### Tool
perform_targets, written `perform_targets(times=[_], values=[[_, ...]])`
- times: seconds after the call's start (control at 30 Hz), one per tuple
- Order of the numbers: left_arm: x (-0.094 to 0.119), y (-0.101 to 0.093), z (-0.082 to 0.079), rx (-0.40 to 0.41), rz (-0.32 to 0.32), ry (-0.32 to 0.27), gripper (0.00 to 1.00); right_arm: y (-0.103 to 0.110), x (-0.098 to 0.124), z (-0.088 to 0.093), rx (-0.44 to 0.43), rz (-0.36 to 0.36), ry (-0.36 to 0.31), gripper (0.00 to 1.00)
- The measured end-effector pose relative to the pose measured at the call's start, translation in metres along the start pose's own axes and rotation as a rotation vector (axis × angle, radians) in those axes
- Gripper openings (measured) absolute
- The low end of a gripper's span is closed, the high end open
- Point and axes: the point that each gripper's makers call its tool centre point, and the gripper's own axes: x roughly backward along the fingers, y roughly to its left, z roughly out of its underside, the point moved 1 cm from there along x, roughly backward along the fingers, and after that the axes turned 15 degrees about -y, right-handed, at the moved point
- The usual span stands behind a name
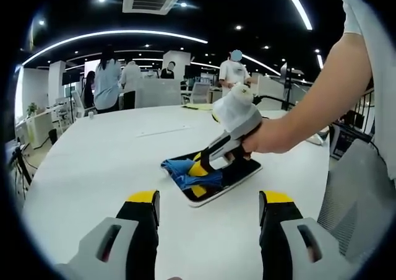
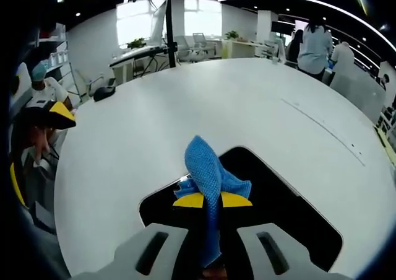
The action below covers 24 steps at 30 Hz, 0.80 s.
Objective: Wipe the mirror surface with the cleaning cloth until all visible marks leave the cleaned area.
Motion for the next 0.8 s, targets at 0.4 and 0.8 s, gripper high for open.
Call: perform_targets(times=[0.4,0.8], values=[[0.003,0.005,0.001,-0.007,-0.011,0.002,0.65,0.008,-0.006,-0.004,0.006,-0.027,-0.004,0.02],[0.003,0.007,0.003,-0.007,-0.013,0.008,0.65,0.015,-0.009,-0.006,0.018,-0.061,-0.010,0.02]])
